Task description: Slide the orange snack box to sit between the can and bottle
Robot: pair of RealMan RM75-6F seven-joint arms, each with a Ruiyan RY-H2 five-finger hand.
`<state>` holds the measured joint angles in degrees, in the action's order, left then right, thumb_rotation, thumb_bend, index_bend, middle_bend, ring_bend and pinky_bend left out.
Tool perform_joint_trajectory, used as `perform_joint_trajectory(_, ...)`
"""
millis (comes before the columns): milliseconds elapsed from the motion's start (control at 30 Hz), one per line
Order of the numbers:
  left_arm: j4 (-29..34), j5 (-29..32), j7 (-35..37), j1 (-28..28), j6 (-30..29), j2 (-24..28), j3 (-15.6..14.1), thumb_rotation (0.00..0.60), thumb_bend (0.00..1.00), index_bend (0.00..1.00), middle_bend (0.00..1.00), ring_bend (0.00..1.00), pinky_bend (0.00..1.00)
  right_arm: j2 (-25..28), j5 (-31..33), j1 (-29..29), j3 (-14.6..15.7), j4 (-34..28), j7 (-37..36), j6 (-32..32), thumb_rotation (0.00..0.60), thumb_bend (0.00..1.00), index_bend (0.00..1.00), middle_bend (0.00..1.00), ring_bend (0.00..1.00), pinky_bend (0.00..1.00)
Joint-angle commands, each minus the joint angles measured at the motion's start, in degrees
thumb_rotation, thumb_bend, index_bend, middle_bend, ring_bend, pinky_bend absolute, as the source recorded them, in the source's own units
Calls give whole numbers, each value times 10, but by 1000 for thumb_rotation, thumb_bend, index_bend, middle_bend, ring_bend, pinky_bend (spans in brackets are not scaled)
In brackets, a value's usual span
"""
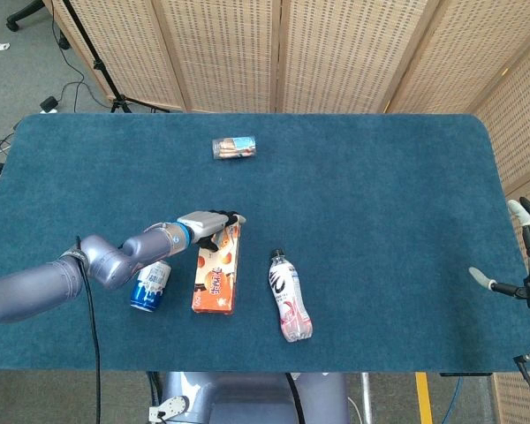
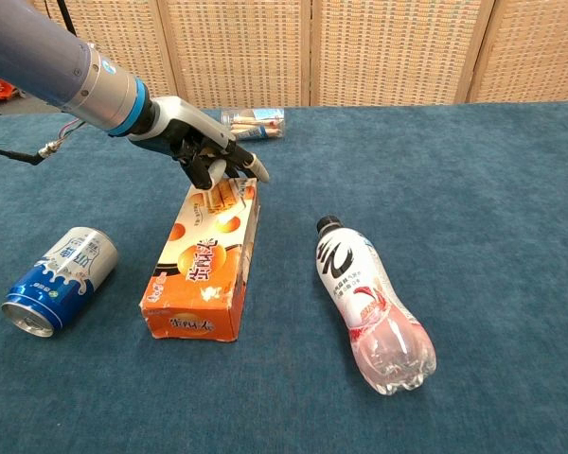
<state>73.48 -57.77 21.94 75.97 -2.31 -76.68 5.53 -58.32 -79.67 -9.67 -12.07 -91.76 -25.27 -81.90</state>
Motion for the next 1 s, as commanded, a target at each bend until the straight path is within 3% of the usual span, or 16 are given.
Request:
perform_joint_trajectory(33,23,-2,-6,-5,-8,14,-2,600,1000,0,0,0,0,0,-1,0,0,-1,0,0,600,0,5,0,0,0)
perform_joint_trajectory(600,114,2,-14,1,10,72,-27,600,1000,0,0,0,0,1,-4,-4,2,-1,-1,8,600,0,5,0,0,0)
perform_joint_trajectory(1000,163,-13,-25,-35,-12,90,-5,600,1000,0,0,0,0,2,-7,-1,2,-4,1,1,600,0,5,0,0,0)
